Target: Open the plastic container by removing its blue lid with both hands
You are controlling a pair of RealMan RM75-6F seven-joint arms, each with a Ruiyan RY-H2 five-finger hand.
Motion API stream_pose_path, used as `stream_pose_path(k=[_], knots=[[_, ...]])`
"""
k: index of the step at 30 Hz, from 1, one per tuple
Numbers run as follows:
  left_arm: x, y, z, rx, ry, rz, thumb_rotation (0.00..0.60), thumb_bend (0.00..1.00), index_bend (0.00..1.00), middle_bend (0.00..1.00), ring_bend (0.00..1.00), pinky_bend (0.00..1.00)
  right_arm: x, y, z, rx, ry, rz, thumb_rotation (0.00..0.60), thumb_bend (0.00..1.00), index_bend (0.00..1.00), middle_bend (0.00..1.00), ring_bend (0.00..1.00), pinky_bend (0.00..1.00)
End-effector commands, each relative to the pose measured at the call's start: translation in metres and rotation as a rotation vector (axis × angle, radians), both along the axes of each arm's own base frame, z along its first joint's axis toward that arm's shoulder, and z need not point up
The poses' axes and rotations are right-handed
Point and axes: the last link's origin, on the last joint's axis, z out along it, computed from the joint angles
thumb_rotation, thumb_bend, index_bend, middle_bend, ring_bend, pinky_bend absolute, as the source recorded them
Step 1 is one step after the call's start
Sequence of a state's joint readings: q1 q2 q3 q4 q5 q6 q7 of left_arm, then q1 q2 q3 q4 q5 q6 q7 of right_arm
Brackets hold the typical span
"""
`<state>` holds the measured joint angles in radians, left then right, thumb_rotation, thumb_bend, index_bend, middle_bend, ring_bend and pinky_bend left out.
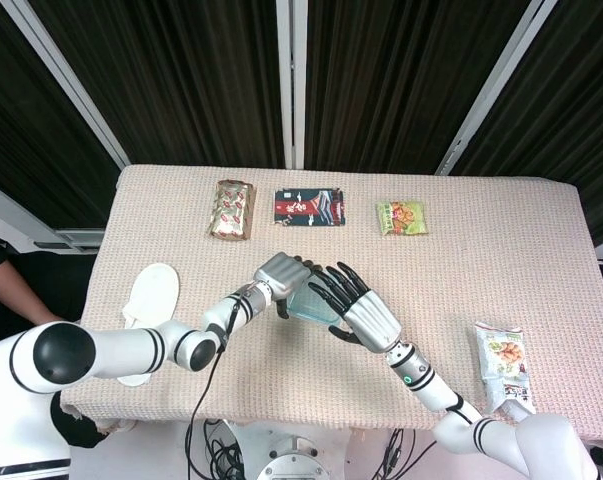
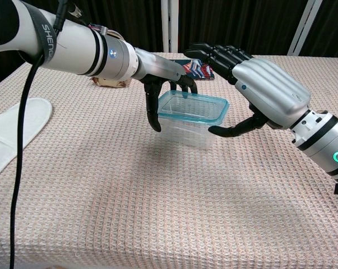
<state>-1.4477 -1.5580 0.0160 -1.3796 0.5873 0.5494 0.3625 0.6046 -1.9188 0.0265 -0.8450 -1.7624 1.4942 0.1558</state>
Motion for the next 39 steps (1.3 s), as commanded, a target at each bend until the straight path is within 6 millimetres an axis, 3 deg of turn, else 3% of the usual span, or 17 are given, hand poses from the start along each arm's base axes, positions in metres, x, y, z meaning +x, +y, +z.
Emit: stream_pose_path(k=[1,4,9,16,22,27,39], knots=[[0.001,0.0,0.001,0.001,-0.005,-0.005,0.6,0.0,0.25,0.32,0.22,0.36,-0.001,-0.001,0.001,0.004,-0.006,-0.002,0.6,0.07,0.0,0.0,0.0,0.0],[0.002,-0.002,0.003,-0.009,-0.019,0.004,0.6,0.0,0.24,0.32,0.22,0.36,-0.002,-0.001,0.002,0.0,-0.013,-0.002,0.6,0.09,0.0,0.0,0.0,0.0],[0.002,-0.002,0.006,-0.01,-0.028,0.004,0.6,0.0,0.21,0.3,0.22,0.36,-0.002,-0.002,0.001,-0.001,-0.017,0.001,0.6,0.24,0.06,0.02,0.0,0.0],[0.003,-0.002,0.012,-0.019,-0.055,0.026,0.6,0.0,0.14,0.25,0.21,0.35,-0.001,-0.003,-0.004,-0.008,-0.011,0.008,0.6,0.3,0.39,0.1,0.0,0.0],[0.0,-0.004,0.016,-0.027,-0.073,0.053,0.6,0.0,0.09,0.19,0.11,0.24,-0.002,-0.004,-0.007,-0.012,-0.023,0.003,0.6,0.33,0.6,0.14,0.0,0.0],[-0.003,-0.007,0.022,-0.012,-0.084,0.043,0.6,0.0,0.07,0.15,0.07,0.18,-0.001,-0.006,-0.006,-0.027,-0.047,0.004,0.6,0.36,0.69,0.14,0.0,0.0],[-0.028,-0.008,0.04,0.035,-0.052,0.061,0.6,0.0,0.03,0.05,0.0,0.09,0.001,-0.009,0.001,-0.071,-0.088,0.032,0.6,0.36,0.73,0.15,0.0,0.0]])
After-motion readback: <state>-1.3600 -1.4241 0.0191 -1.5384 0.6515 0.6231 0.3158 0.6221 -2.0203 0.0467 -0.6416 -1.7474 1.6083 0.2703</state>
